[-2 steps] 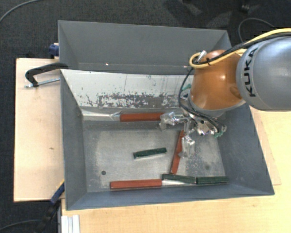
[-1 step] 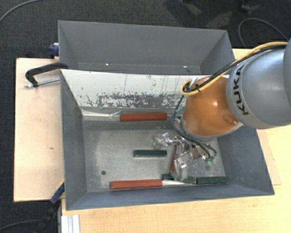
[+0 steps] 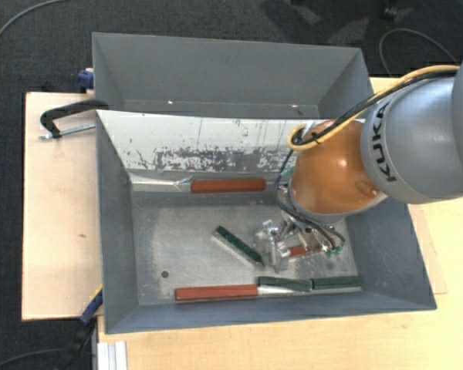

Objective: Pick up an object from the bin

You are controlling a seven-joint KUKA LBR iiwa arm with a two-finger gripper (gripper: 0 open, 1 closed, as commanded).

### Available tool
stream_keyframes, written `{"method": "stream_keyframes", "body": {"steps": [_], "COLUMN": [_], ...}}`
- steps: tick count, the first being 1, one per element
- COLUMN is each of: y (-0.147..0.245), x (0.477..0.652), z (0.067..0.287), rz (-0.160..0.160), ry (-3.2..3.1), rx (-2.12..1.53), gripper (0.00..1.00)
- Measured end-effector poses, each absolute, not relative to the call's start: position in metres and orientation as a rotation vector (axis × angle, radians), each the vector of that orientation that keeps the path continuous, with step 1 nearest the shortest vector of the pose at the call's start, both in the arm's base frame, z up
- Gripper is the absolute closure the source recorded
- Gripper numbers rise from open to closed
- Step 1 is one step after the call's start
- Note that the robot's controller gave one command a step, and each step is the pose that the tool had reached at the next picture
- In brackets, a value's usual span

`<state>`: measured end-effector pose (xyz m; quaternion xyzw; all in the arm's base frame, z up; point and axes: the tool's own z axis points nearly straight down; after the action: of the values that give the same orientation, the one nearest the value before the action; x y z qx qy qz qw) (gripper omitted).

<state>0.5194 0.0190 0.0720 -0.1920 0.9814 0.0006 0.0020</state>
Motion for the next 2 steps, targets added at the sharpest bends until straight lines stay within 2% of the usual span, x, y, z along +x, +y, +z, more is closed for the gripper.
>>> {"method": "stream_keyframes", "body": {"steps": [1, 2], "y": [0.019, -0.011], "x": [0.519, 0.577], "z": [0.071, 0.073], "rz": [0.002, -0.002], "ry": [3.081, 3.094], "rx": [-0.603, -0.486], "gripper": [0.00, 0.00]}}
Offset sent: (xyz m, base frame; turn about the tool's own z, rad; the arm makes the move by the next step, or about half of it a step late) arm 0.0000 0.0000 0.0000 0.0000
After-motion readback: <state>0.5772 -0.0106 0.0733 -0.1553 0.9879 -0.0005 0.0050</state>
